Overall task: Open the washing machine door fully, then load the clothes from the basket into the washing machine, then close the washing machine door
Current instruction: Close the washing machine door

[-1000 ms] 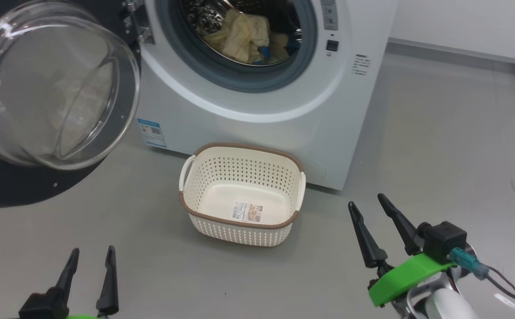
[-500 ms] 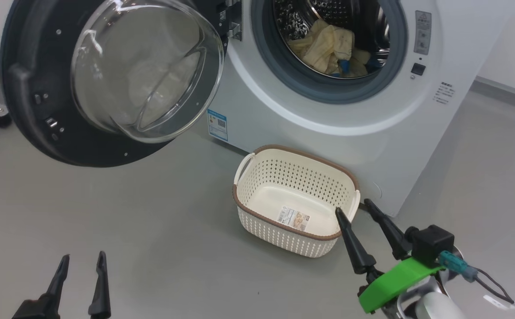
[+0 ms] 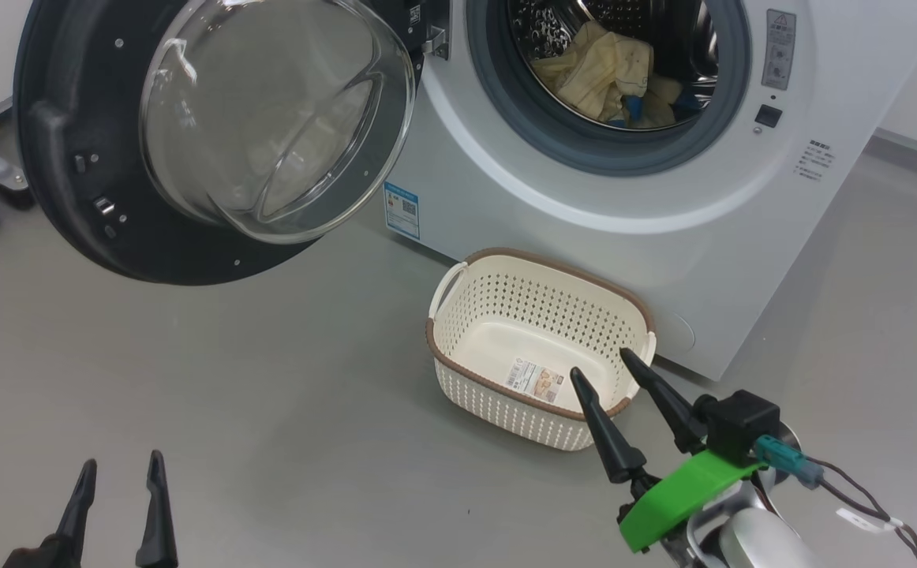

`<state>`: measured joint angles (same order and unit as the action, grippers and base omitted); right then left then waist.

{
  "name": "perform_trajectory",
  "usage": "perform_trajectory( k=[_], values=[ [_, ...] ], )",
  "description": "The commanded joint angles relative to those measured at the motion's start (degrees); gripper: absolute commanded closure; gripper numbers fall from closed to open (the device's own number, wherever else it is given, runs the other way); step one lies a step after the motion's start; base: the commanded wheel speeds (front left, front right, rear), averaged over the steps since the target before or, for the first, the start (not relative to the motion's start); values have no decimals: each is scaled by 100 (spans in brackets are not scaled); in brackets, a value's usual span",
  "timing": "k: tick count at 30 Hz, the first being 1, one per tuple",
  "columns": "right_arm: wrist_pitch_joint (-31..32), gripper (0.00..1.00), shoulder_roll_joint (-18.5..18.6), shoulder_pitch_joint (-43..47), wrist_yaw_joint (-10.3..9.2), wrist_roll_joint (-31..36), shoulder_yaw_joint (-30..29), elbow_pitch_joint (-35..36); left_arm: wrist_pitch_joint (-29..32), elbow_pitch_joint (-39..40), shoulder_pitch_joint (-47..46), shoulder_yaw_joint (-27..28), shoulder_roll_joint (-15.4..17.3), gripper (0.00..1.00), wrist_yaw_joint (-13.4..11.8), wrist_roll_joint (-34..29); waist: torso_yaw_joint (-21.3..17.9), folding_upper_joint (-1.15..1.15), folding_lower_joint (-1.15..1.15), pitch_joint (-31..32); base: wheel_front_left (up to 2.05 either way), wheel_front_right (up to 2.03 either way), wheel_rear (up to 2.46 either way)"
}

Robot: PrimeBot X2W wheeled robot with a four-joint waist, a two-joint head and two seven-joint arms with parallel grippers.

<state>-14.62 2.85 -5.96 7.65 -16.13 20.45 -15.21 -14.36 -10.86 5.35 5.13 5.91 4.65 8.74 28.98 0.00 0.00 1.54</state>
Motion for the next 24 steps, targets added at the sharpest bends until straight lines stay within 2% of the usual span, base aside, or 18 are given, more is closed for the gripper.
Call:
perform_trajectory(
  k=[1,24],
  values=[
    [-38,0,3,-338,-16,-57,109,140,-63,253,-145,239,34,0,-29,36,3,0,0,-5,0,0,0],
    [-38,0,3,-327,-16,-61,85,105,-63,331,-128,343,-18,0,-44,-31,-17,0,0,14,0,0,0]
  ],
)
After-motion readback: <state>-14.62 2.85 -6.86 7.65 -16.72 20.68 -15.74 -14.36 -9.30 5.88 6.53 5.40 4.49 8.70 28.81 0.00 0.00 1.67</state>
